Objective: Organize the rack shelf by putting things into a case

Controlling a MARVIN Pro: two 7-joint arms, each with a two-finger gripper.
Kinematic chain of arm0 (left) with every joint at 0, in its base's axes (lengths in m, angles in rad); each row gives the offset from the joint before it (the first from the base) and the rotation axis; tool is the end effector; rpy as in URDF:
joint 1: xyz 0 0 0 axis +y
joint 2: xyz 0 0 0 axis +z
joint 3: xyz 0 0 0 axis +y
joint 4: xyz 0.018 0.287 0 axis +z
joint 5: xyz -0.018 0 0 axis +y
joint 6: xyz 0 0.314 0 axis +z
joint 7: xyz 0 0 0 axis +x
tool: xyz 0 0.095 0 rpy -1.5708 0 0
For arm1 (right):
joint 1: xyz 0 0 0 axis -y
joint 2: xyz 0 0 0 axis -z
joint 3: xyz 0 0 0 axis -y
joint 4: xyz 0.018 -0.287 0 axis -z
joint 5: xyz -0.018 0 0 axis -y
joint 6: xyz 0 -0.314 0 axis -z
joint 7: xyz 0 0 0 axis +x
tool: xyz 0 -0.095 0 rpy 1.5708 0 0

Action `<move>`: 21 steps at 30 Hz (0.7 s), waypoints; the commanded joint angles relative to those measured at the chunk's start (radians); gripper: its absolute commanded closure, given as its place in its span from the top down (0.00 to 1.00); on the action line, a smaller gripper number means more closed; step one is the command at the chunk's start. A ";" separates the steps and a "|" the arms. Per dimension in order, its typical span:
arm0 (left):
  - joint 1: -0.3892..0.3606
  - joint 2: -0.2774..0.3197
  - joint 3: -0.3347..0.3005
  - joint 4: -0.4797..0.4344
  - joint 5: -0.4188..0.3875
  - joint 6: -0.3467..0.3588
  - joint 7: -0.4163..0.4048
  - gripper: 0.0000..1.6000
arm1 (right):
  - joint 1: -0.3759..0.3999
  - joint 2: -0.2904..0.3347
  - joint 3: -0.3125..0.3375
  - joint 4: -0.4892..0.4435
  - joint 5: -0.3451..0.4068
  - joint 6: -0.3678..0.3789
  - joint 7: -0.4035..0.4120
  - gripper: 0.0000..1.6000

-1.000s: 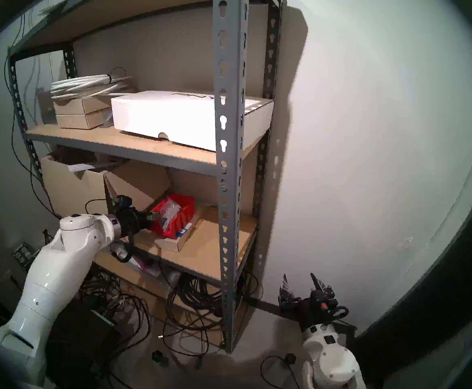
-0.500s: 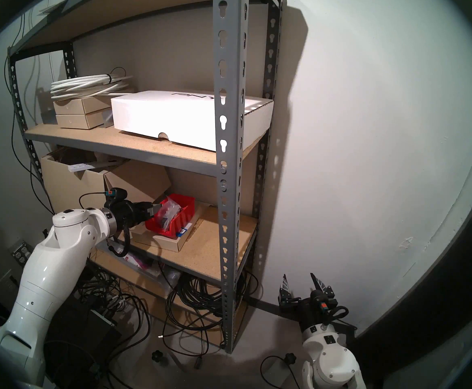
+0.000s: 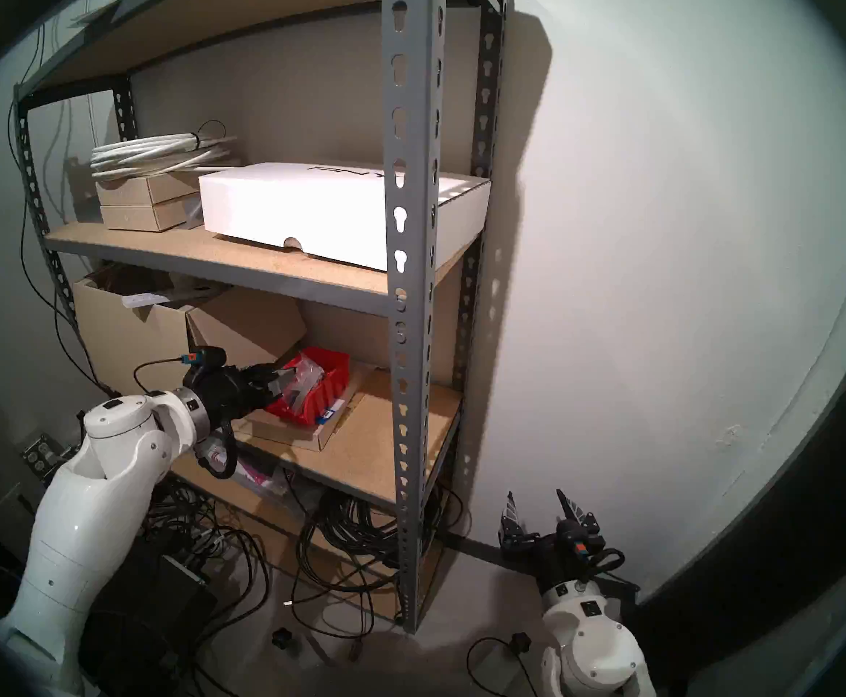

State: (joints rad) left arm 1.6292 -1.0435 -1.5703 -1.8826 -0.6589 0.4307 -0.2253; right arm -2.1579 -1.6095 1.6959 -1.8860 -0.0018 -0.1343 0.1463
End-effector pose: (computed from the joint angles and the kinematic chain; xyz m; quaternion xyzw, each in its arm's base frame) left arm 0.3959 0.0649 -0.2157 0.7623 -0.1044 0.6099 0.1896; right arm 0.2448 -0.0305 -0.3638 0.7553 0.0136 0.6552 0.0005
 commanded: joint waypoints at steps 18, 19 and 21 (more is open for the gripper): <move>0.325 -0.058 -0.029 -0.234 0.210 -0.202 0.166 0.80 | 0.004 0.000 0.000 -0.017 0.000 -0.005 0.000 1.00; 0.343 -0.066 -0.031 -0.238 0.219 -0.217 0.176 0.80 | 0.003 0.000 0.000 -0.017 0.000 -0.005 0.000 1.00; 0.385 -0.078 -0.034 -0.250 0.251 -0.258 0.198 0.80 | 0.003 0.000 0.000 -0.017 0.000 -0.005 0.000 1.00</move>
State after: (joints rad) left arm 1.9036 -1.0901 -1.5959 -2.0767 -0.4658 0.2577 -0.0706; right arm -2.1576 -1.6095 1.6959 -1.8839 -0.0018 -0.1344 0.1463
